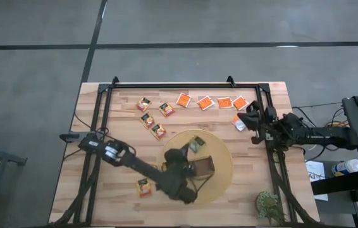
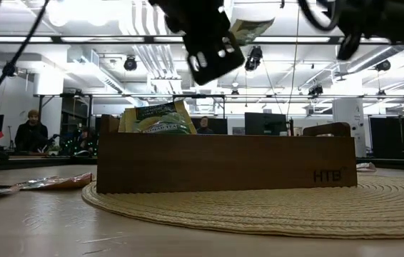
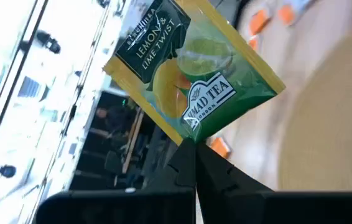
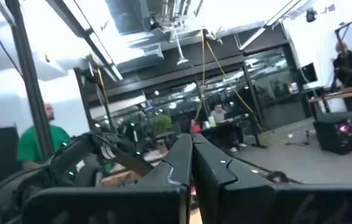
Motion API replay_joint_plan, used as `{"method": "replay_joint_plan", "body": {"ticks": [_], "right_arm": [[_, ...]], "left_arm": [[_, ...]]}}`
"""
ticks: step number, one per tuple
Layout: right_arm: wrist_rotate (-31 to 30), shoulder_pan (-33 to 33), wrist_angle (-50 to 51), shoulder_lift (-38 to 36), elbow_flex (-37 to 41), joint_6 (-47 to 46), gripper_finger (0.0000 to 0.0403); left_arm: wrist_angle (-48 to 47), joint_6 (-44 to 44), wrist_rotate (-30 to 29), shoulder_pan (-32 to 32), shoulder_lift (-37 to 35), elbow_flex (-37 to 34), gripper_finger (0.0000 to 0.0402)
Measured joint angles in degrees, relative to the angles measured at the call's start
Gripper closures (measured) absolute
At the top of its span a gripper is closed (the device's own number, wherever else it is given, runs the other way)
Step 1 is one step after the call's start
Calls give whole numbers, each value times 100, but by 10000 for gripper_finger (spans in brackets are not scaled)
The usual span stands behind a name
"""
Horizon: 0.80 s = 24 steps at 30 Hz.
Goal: Pick & Place Tea
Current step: Put the green tea bag into the left section of the wooden organizer
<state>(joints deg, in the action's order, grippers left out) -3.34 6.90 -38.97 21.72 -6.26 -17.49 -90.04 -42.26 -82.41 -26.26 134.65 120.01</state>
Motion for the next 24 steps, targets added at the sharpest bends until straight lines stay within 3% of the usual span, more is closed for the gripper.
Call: {"method": "replay_joint_plan", "body": {"ticks": [5, 7, 11, 16, 20, 24], "right_arm": [[-6, -30, 1012, 860, -1086, 384, 394], [4, -160, 995, 1305, -1276, 589, 394], [-426, -528, 298, 2077, -1257, 923, 394], [-695, -629, -586, 2553, -1258, 1227, 394], [-692, -614, -396, 2648, -1522, 1585, 394], [-683, -614, 5, 2874, -1909, 1751, 394]], "left_arm": [[0, 15, -411, 218, -6, -37, 401], [2, 22, -714, 209, -41, -42, 401], [3, -293, -764, 286, -292, -151, 402], [14, -767, -766, 514, -1048, -1201, 402], [390, -1143, -730, 676, -1718, -2353, 402], [1353, -414, -769, 718, -2190, -3196, 402]]}}
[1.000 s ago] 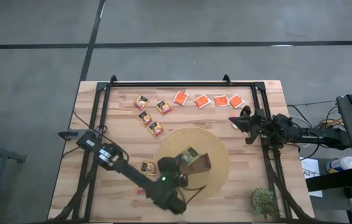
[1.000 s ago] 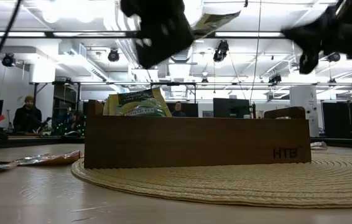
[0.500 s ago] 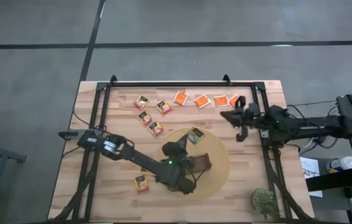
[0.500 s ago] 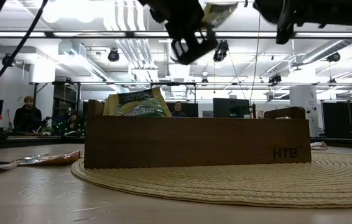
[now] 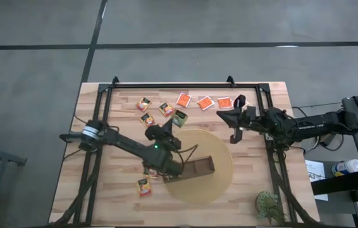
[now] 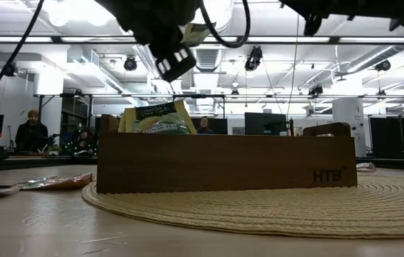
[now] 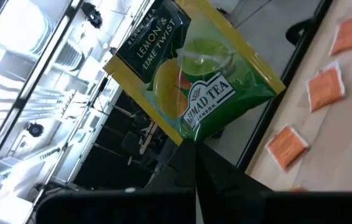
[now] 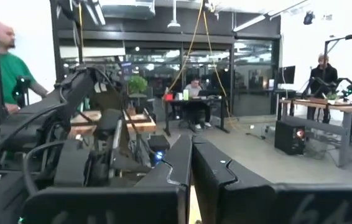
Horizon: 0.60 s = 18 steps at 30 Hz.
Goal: Pick & Place Tea
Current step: Put the green tea bag into the left section of the wooden organizer
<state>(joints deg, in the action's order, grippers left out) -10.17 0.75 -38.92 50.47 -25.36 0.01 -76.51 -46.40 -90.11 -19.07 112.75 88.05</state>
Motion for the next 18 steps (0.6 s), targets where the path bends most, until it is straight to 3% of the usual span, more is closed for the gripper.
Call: {"method": "replay_joint_plan", "body": {"ticks": [7, 12, 18], "right_arm": [[500, 15, 590, 527, -694, 268, 367], [557, 33, 840, 994, -1057, 496, 286], [505, 238, 879, 1372, -1244, 315, 180]], "left_arm": [[1983, 2127, -38, -23, -513, -344, 402], [2795, 3334, -17, -38, -517, -381, 402], [2856, 3546, 4, -37, -499, -396, 402]]}}
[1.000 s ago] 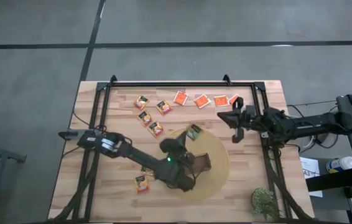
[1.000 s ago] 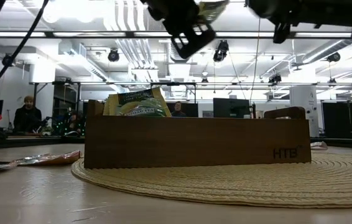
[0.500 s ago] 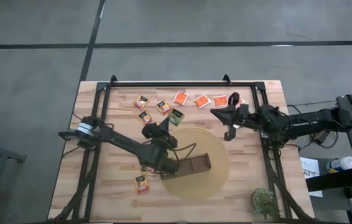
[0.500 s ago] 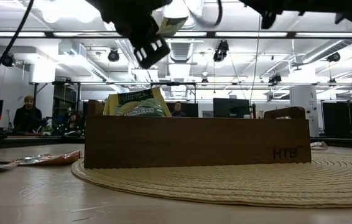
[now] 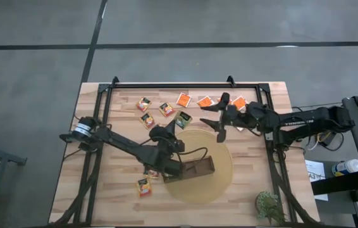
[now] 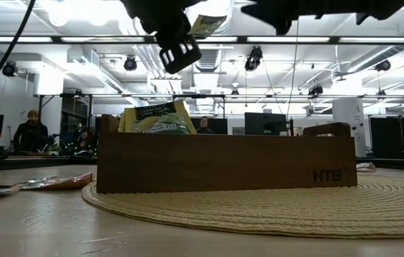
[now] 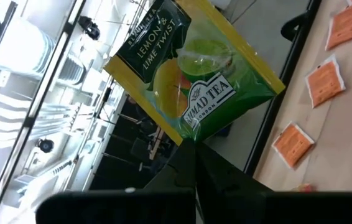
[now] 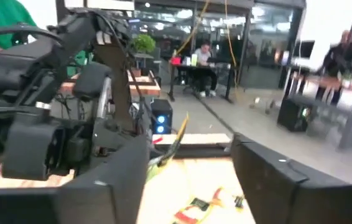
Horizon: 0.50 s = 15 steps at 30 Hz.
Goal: Pick & Place Tea
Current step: Put the green tea bag into the left section of the wooden organizer
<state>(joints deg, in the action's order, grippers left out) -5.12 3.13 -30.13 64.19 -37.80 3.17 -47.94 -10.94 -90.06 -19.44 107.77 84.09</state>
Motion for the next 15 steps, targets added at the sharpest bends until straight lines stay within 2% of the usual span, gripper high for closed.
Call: {"method": "replay_joint_plan", "body": {"ticks": [3, 7, 15], "right_arm": [[6, 96, 18, 232, -83, -541, 144], [0, 227, 48, 580, -220, -1054, 117], [20, 241, 48, 1273, -547, -1176, 118]], "left_arm": [[78, 191, 0, 0, 1, 2, 402], [135, 513, 1, 0, 52, -1, 402], [358, 762, 7, -4, 55, -2, 402]]}}
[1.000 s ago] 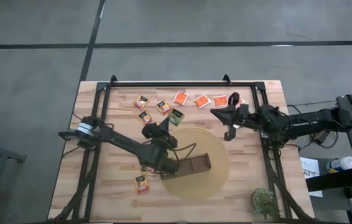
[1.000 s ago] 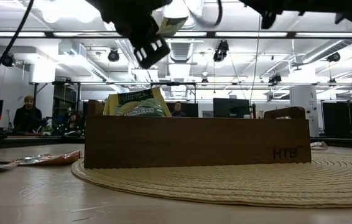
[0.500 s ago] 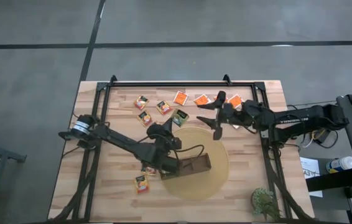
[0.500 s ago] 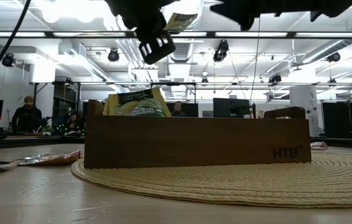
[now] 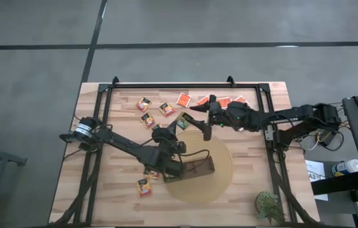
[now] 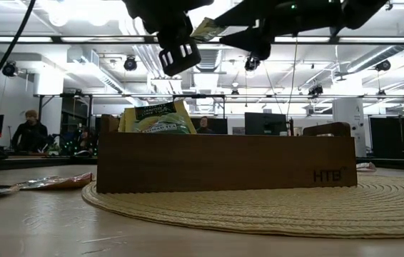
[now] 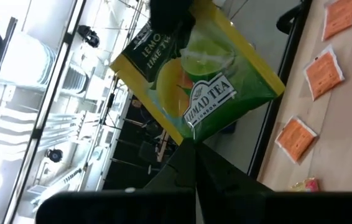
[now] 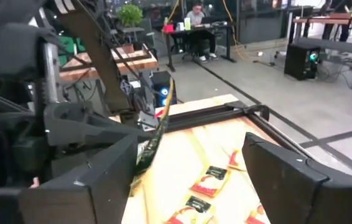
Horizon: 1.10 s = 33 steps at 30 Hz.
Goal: Pick & Place Tea
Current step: Put the green tea bag into the left section of the wooden organizer
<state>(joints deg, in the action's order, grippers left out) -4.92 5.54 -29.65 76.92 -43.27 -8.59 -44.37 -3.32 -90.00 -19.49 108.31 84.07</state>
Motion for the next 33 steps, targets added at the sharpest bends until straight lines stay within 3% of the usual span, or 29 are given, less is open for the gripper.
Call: {"method": "replay_joint_plan", "body": {"ticks": [5, 12, 19, 25, 33], "right_arm": [[150, 13, 70, 125, -101, 227, 180], [238, 13, 303, 6, -107, 694, 372], [244, 13, 387, -36, -105, 811, 394], [258, 11, 424, -75, -105, 1049, 394], [253, 11, 534, -164, -105, 1077, 394]], "left_arm": [[1, 23, 0, -9, 0, 0, 402], [3, 3, 19, -9, 0, 0, 402], [3, -20, 41, -11, 0, 0, 402], [5, -940, 48, 11, -57, 24, 397], [-63, -1356, 262, 11, -164, 17, 318]]}}
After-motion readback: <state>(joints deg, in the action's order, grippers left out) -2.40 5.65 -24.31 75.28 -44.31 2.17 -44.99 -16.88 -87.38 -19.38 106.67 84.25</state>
